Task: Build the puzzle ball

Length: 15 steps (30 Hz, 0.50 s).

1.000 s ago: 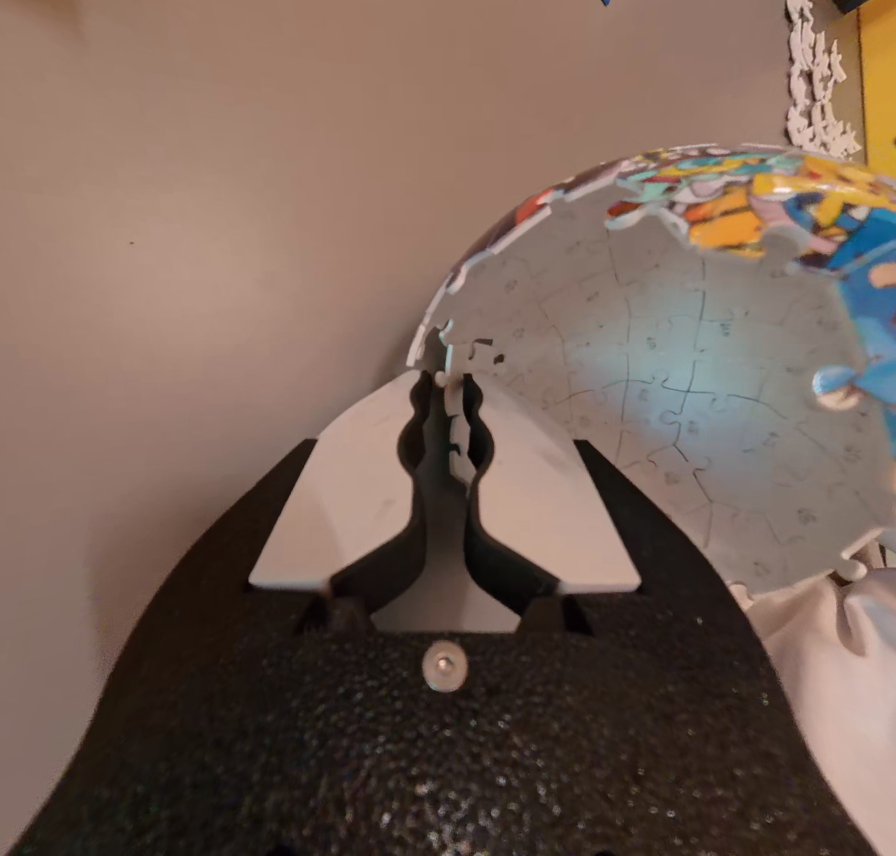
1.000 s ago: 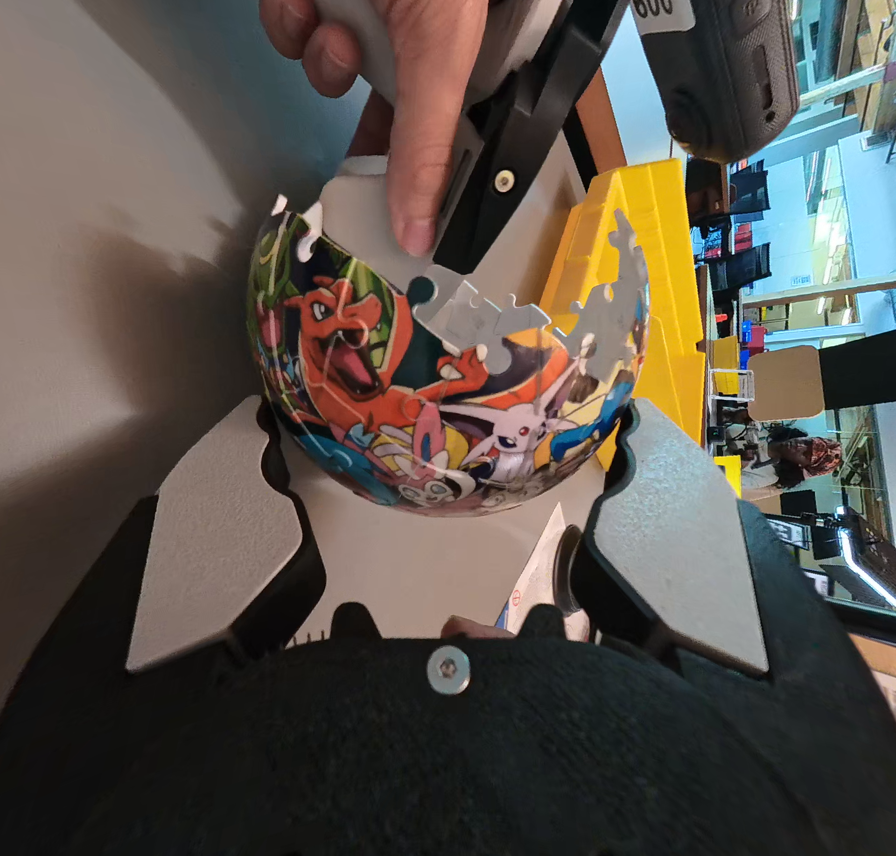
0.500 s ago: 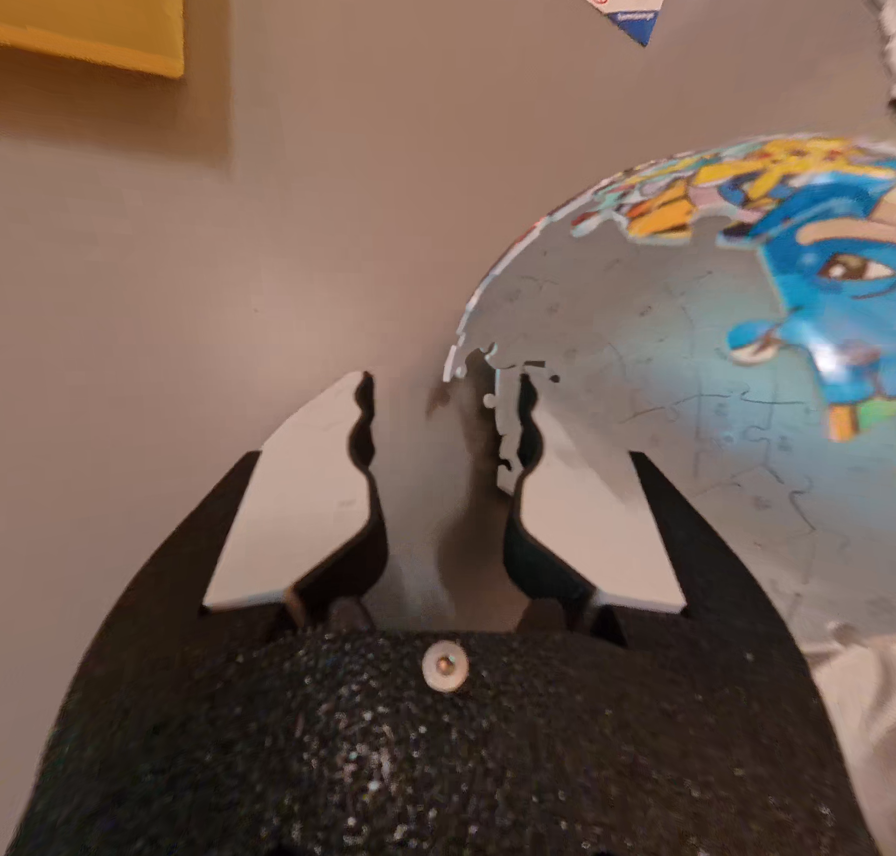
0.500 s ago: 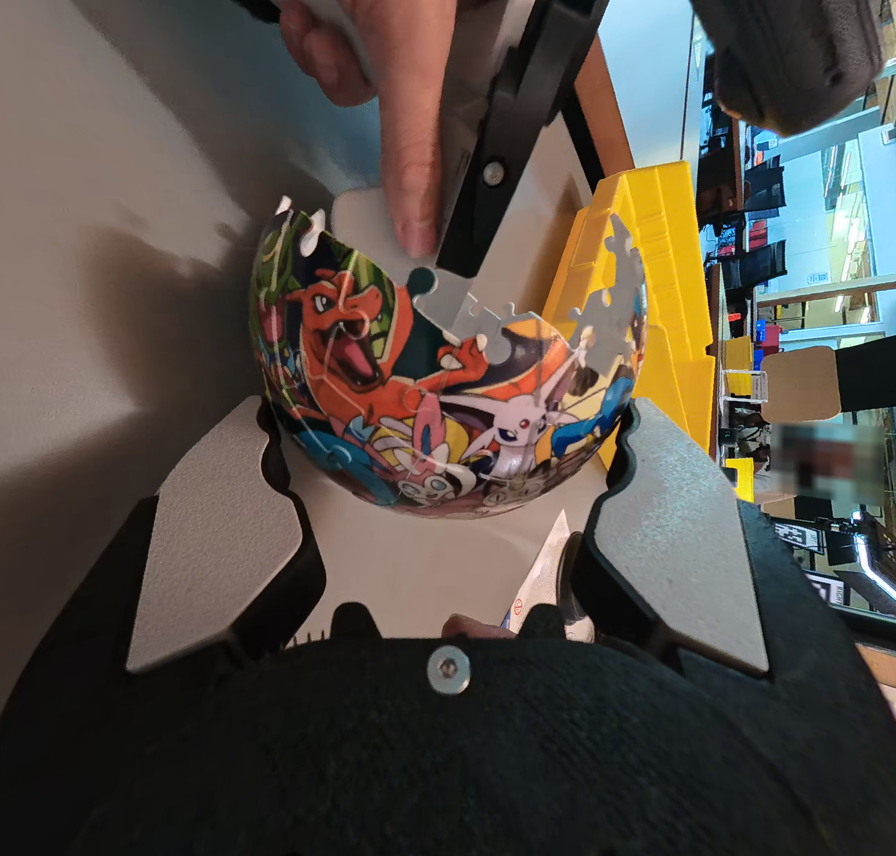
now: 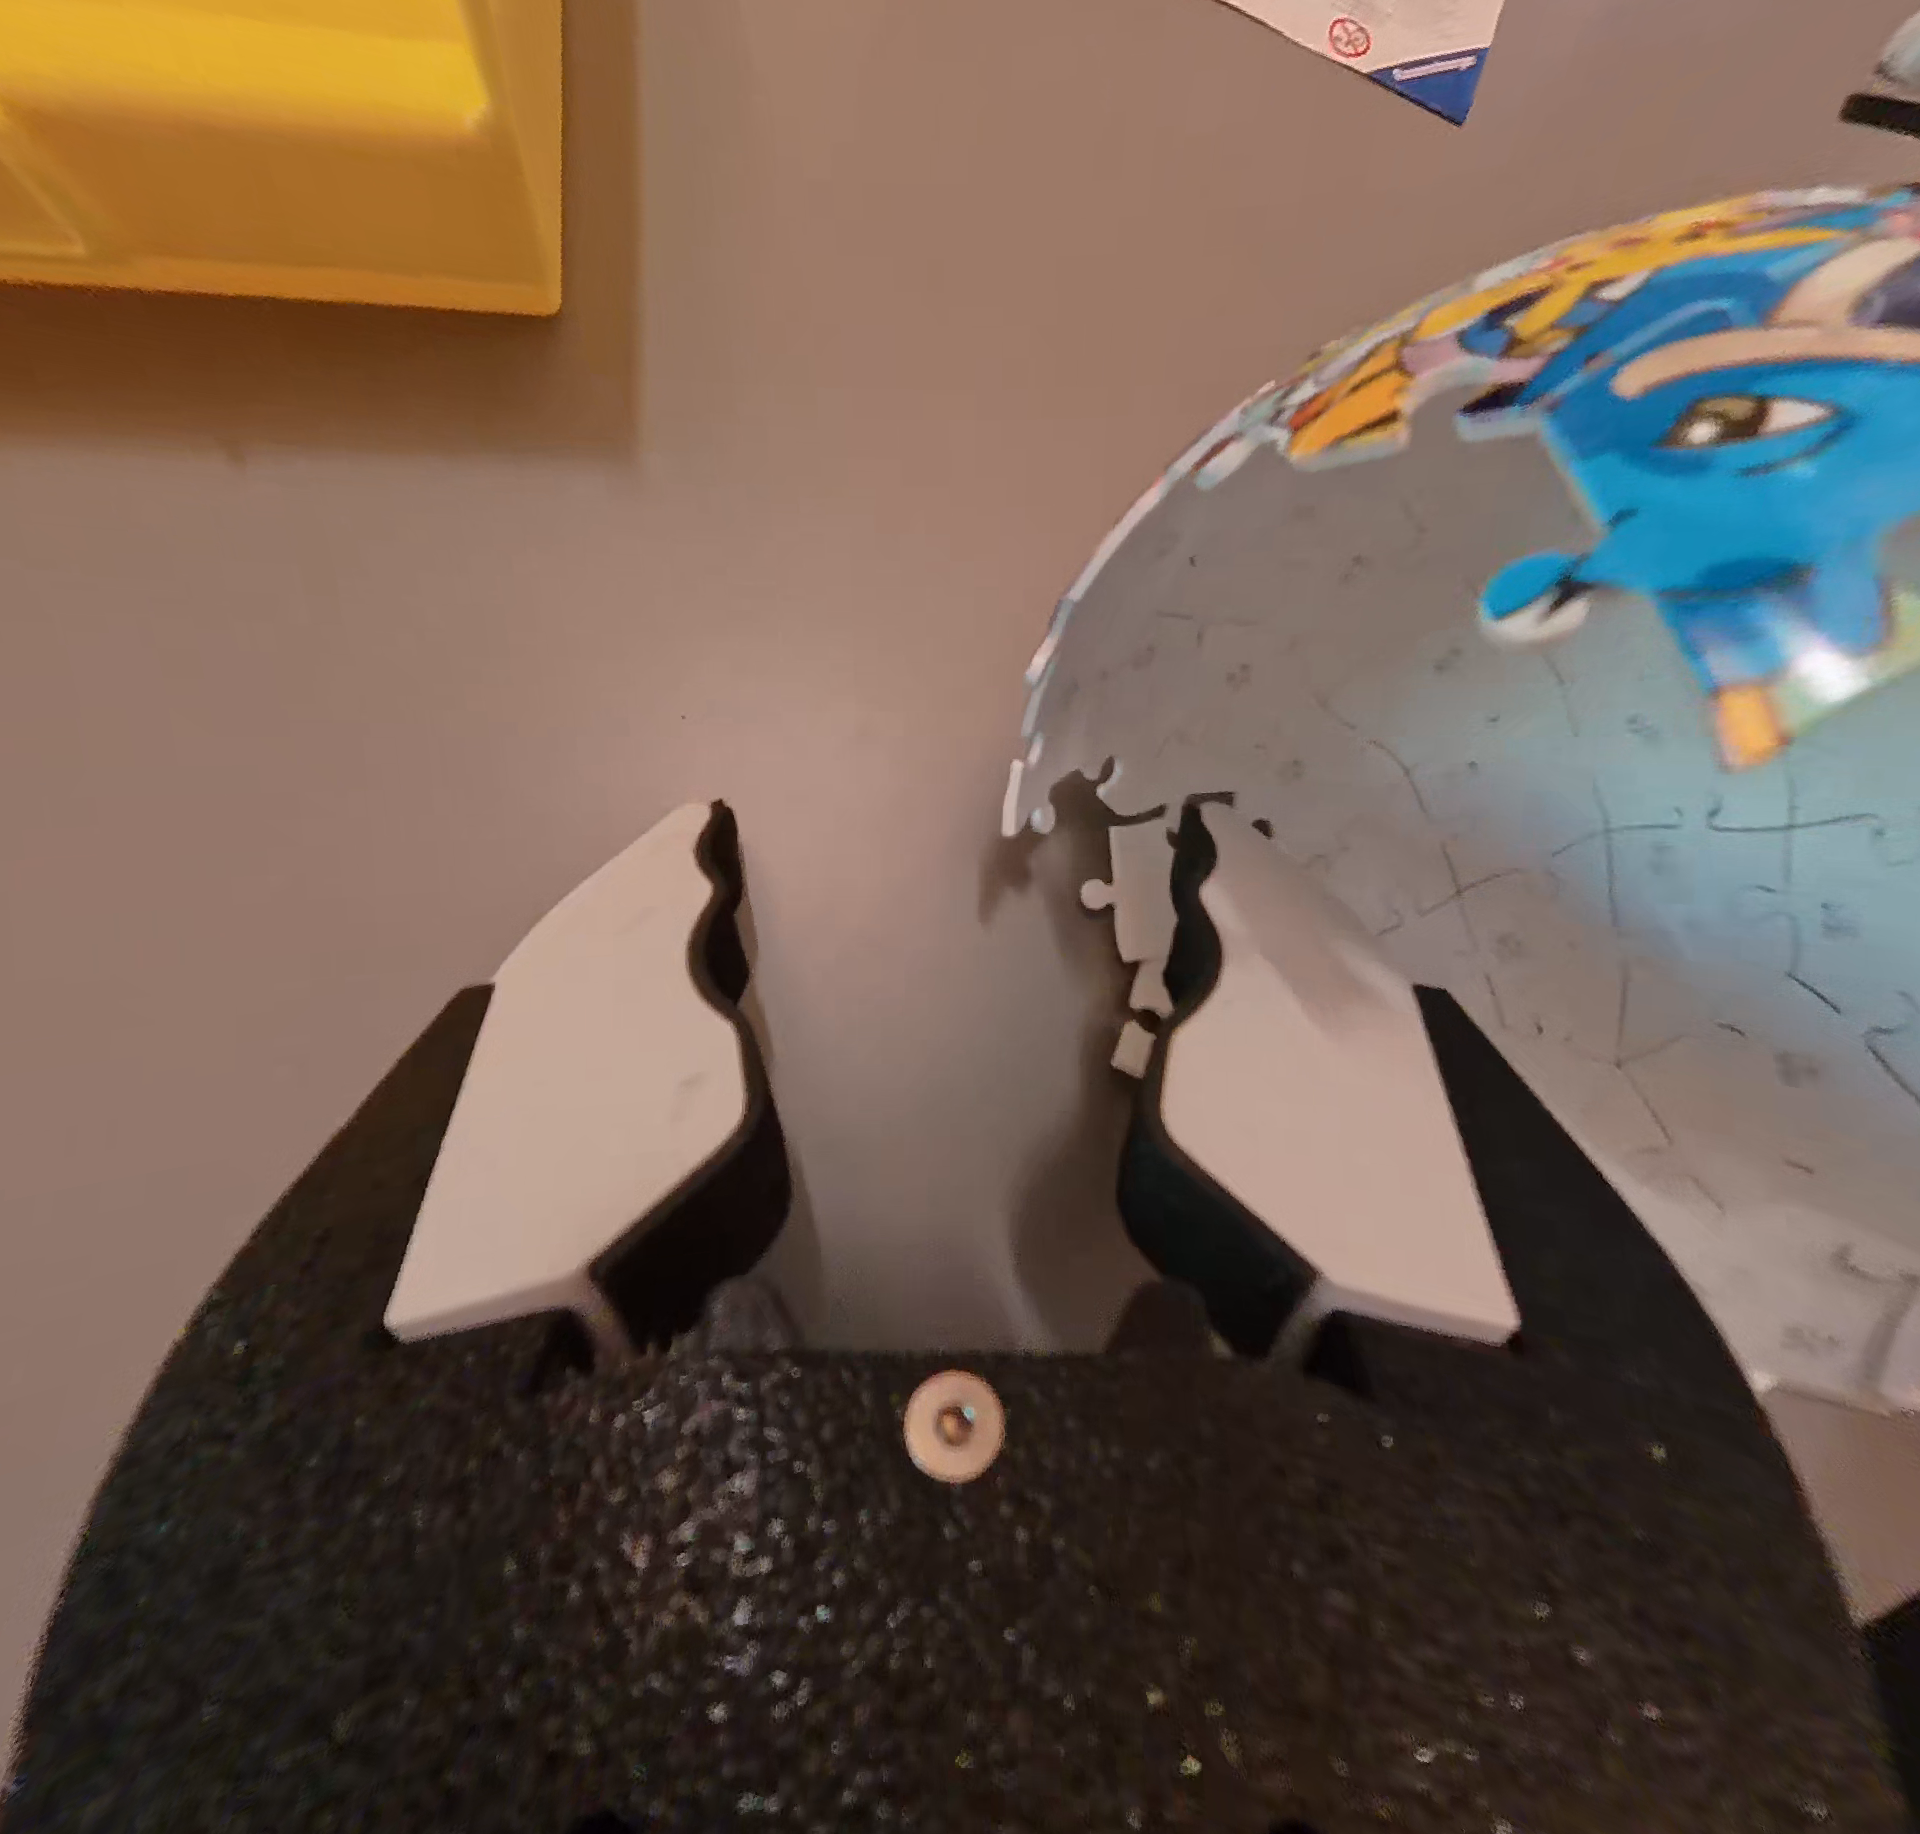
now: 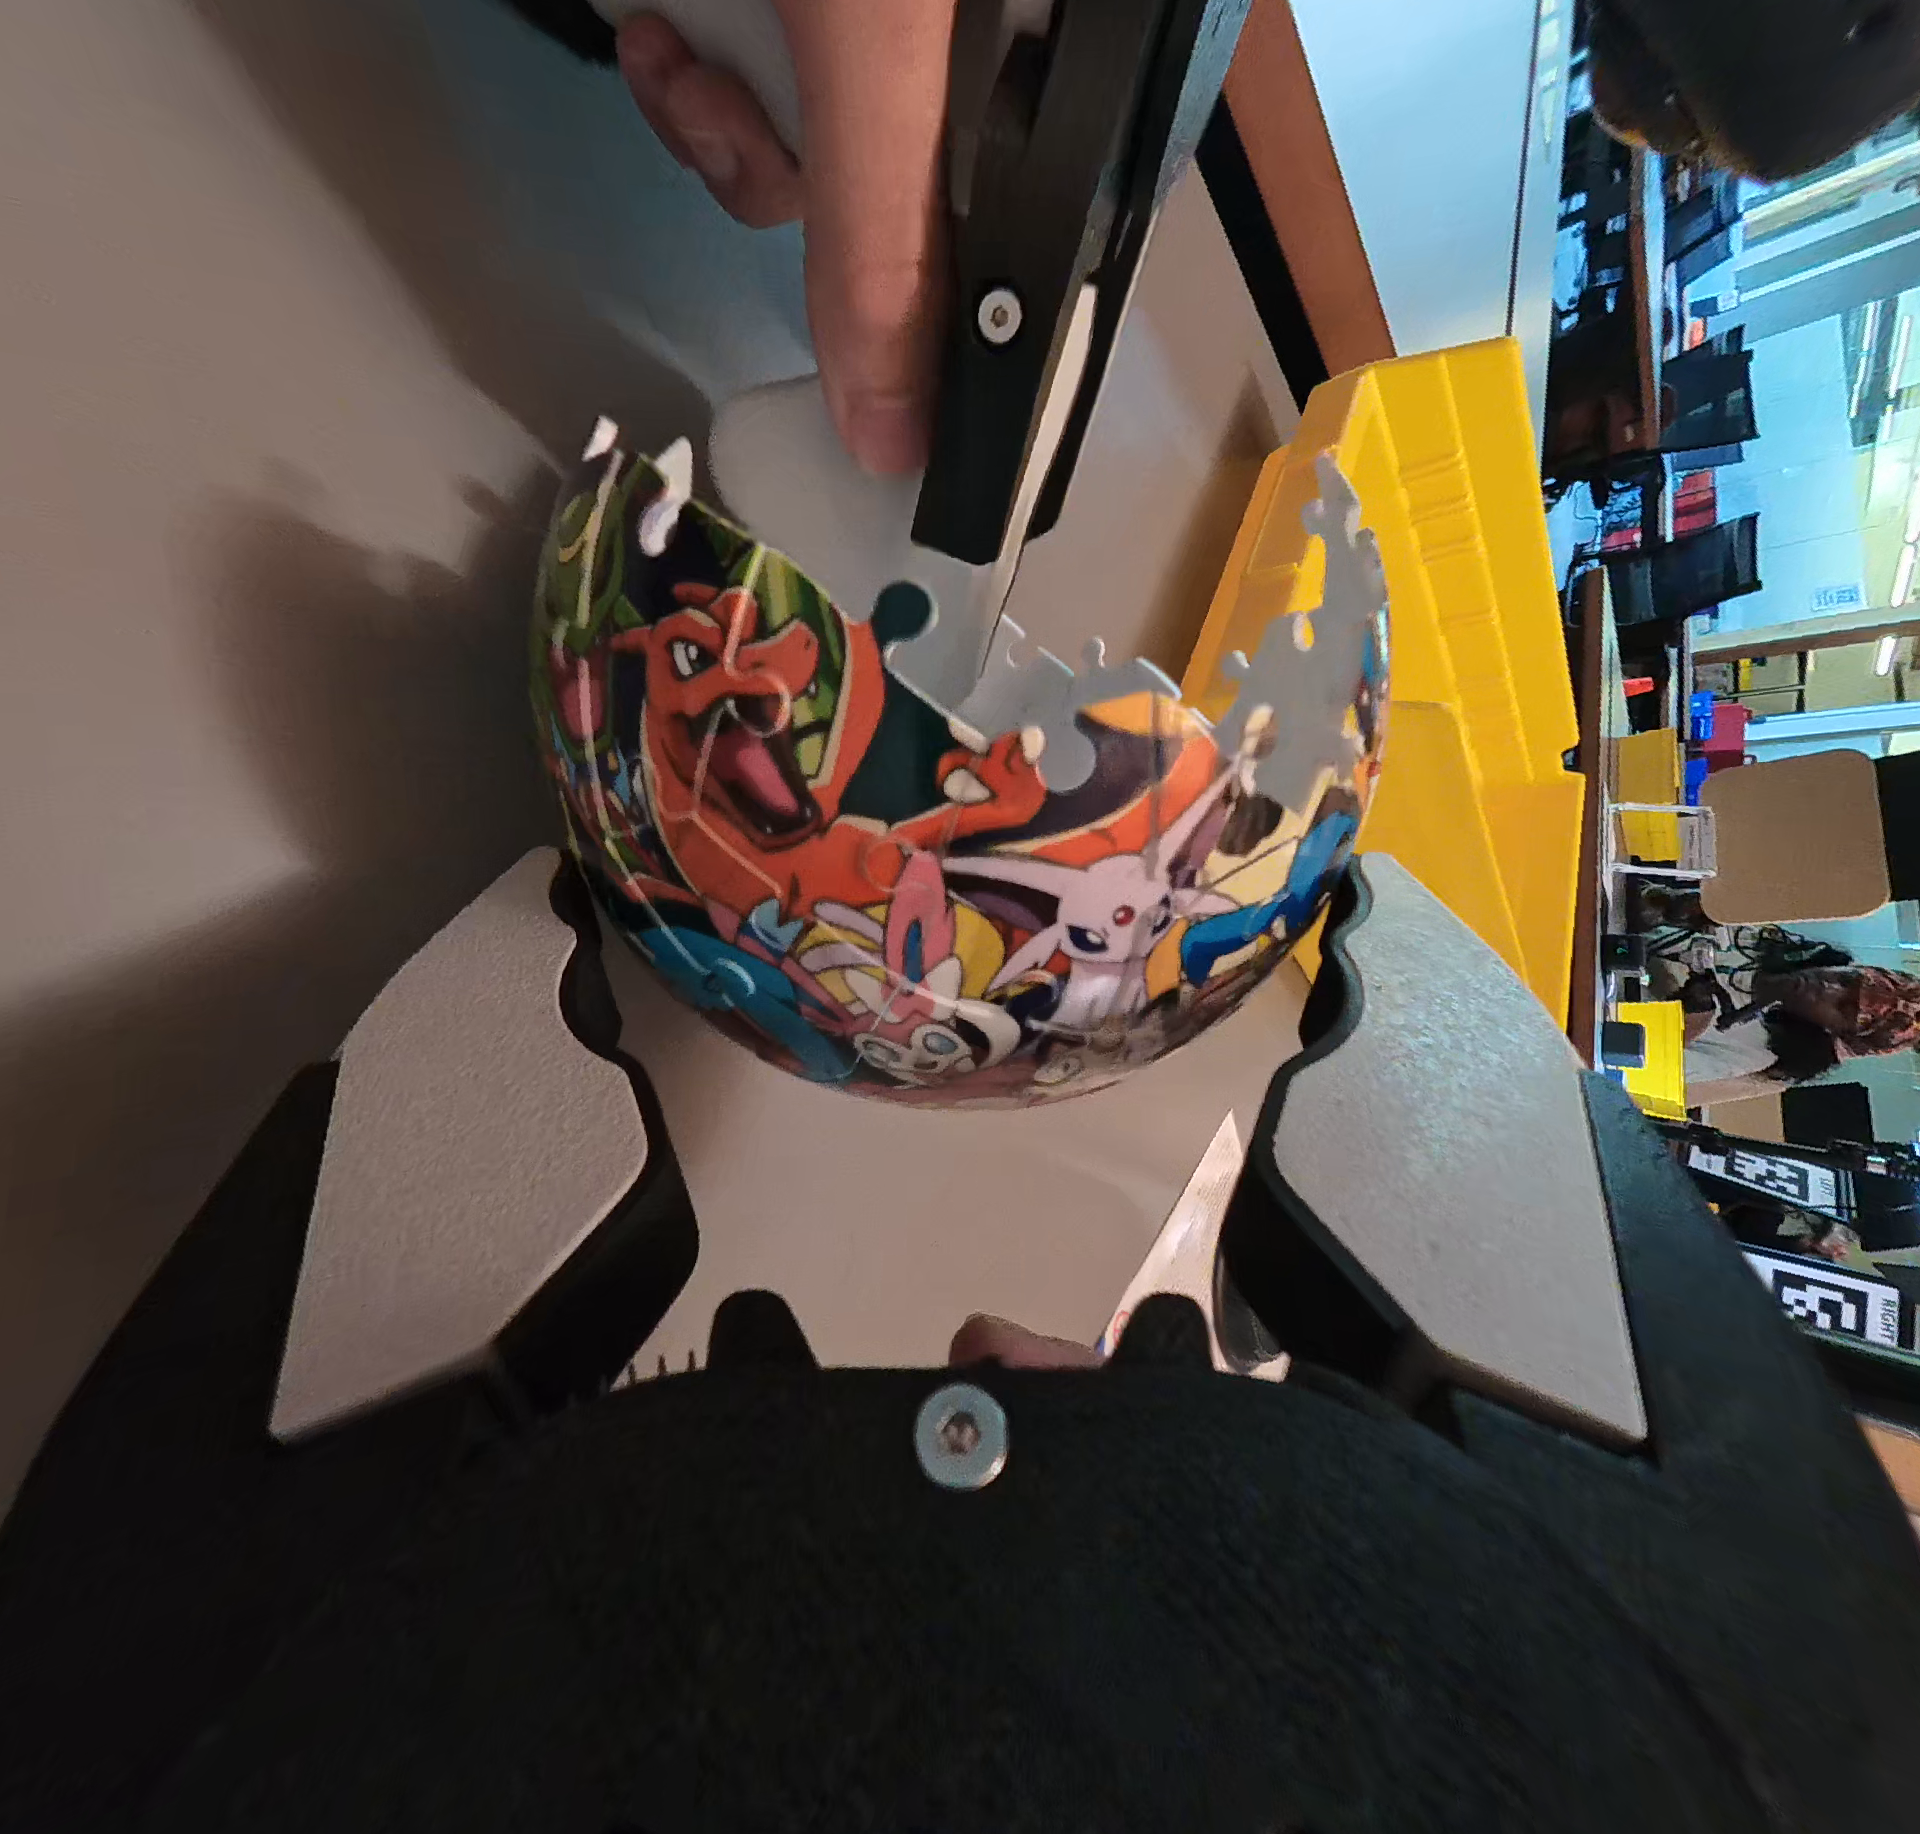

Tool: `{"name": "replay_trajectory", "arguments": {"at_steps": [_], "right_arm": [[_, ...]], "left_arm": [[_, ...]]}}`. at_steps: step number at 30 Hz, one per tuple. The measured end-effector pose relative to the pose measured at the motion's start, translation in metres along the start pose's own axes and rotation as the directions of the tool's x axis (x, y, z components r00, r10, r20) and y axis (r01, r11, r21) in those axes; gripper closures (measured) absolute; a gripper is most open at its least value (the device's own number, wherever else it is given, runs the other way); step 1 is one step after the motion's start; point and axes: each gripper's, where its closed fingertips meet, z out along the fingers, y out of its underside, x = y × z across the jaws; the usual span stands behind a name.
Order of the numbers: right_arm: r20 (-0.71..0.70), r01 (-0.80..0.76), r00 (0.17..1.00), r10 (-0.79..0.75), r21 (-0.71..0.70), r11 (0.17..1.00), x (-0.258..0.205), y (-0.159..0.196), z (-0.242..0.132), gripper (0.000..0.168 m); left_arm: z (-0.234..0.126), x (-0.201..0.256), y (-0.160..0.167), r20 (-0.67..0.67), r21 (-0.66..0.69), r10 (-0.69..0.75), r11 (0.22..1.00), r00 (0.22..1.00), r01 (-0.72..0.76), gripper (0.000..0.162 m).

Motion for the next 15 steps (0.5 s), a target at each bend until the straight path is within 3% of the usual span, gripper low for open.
{"name": "replay_trajectory", "arguments": {"at_steps": [6, 15], "right_arm": [[0.026, 0.009, 1.0, -0.008, -0.038, 0.999, 0.003, 0.004, 0.006, 0.039], [0.009, -0.019, 1.0, 0.019, 0.01, 1.0, 0.002, -0.008, 0.008, 0.039]], "left_arm": [[-0.016, -0.001, 0.008, -0.009, -0.075, -0.08, 0.994, 0.997, 0.079, 0.087], [-0.004, -0.005, 0.018, 0.077, -0.142, 0.015, 0.99, 0.997, -0.004, 0.088]]}}
